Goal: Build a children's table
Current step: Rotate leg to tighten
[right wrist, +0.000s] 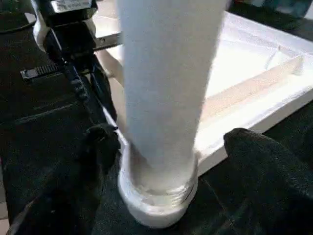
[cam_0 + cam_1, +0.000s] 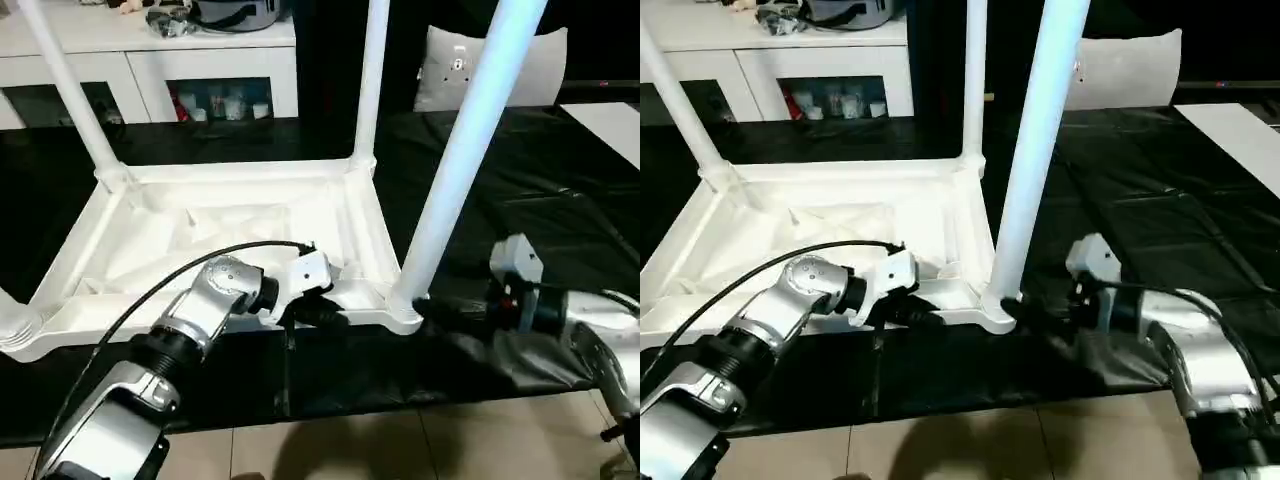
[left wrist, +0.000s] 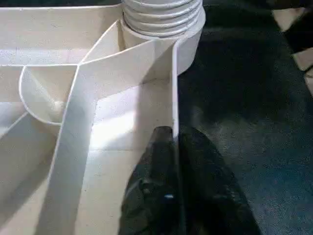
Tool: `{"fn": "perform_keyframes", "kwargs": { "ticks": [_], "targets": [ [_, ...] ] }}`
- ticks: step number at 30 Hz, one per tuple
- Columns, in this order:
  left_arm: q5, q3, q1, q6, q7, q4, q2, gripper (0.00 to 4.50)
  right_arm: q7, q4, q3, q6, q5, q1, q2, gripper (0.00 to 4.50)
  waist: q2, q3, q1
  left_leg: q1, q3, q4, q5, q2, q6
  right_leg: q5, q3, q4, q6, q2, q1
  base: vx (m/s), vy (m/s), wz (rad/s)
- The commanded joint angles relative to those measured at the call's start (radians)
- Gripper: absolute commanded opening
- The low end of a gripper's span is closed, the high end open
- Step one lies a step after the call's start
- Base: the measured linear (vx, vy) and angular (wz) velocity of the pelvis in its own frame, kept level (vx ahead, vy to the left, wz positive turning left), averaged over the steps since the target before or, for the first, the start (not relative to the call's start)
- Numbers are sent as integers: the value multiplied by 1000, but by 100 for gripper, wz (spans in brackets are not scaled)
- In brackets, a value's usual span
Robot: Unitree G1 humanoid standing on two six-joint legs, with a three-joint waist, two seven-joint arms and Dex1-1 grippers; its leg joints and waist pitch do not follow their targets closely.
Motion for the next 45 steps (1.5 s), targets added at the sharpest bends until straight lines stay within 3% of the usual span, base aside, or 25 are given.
{"fn": "perform_keyframes", "kwargs": {
  "ticks": [1, 5, 11, 22, 25, 29, 30, 33, 36, 39, 41, 42, 45],
  "targets": [
    [-10, -15, 17, -19, -46, -19, -1, 2, 20, 21, 8, 2, 1, -21, 1, 374, -12, -66, 4, -4, -23, -59, -81, 60, 121, -325, 58, -82, -87, -100, 54, 0, 0, 0],
    [8, -25, 14, -36, -31, -6, -2, 0, 51, 48, 26, 15, -2, -41, -3, 333, -13, -68, 5, -3, -23, -58, -82, 63, 127, -282, 60, -74, -118, -102, 55, 0, 0, 0],
    [28, -18, -7, -51, -27, 35, -7, 0, 115, 99, 68, 19, -18, -88, -6, 288, -12, -65, 5, -3, -20, -58, -97, 58, 116, -338, 58, -83, -100, -100, 56, 0, 0, 0],
    [21, -6, -14, -25, -20, 45, -18, 0, 117, 93, 93, 87, -10, -97, 13, 202, -9, -65, 9, -1, -21, -59, -98, 60, 108, -335, 59, -82, -102, -100, 56, 0, 0, 0],
    [-6, 20, -3, 29, 6, 12, -39, 0, 48, 33, 78, 135, 14, -73, 52, 197, -2, -65, 8, 0, -22, -60, -102, 61, 105, -335, 59, -83, -102, -101, 55, 0, 0, 0],
    [-20, 39, 8, 72, 49, -21, -60, 0, -44, -9, 71, 153, 4, -56, 95, 196, -3, -62, 1, 1, -23, -62, -121, 55, 85, -395, 56, -92, -85, -102, 54, 0, 0, 0],
    [-20, 57, 24, 147, 150, -72, -106, 0, -239, -19, 60, 197, -49, -64, 183, 196, -3, -61, -3, 2, -23, -63, -124, 56, 76, -409, 57, -92, -78, -101, 53, 0, 0, 0],
    [-21, 80, 34, 216, 250, -109, -165, 0, -391, -18, 49, 243, -82, -76, 263, 196, -1, -59, -20, 5, -27, -65, -141, 53, 48, -445, 49, -99, -71, -100, 50, 0, 0, 0],
    [-13, 103, 30, 283, 379, -119, -261, 0, -579, 14, 9, 257, -104, -102, 378, 194, -3, -59, -42, 1, -26, -64, -138, 48, 55, -456, 51, -106, -65, -100, 48, 0, 0, 0],
    [-11, 105, 29, 283, 436, -117, -316, 0, -685, 57, 8, 237, -142, -126, 426, 194, -2, -61, -48, -4, -25, -62, -125, 42, 72, -448, 51, -105, -57, -98, 49, 0, 0, 0],
    [7, 95, 31, 266, 444, -121, -315, 0, -681, 57, -5, 223, -131, -127, 444, 194, 0, -61, -51, -5, -23, -60, -121, 39, 83, -455, 51, -109, -45, -97, 50, 0, 0, 0],
    [23, 88, 30, 253, 446, -119, -304, 0, -655, 51, -14, 215, -112, -123, 447, 229, 1, -61, -51, -5, -24, -61, -123, 39, 91, -455, 52, -110, -39, -96, 49, 0, 0, 0],
    [49, 85, 32, 215, 441, -120, -273, 0, -647, 49, -2, 161, -161, -106, 408, 264, 3, -61, -50, -4, -25, -63, -133, 45, 98, -447, 53, -109, -37, -97, 47, 0, 0, 0]
  ]
}}
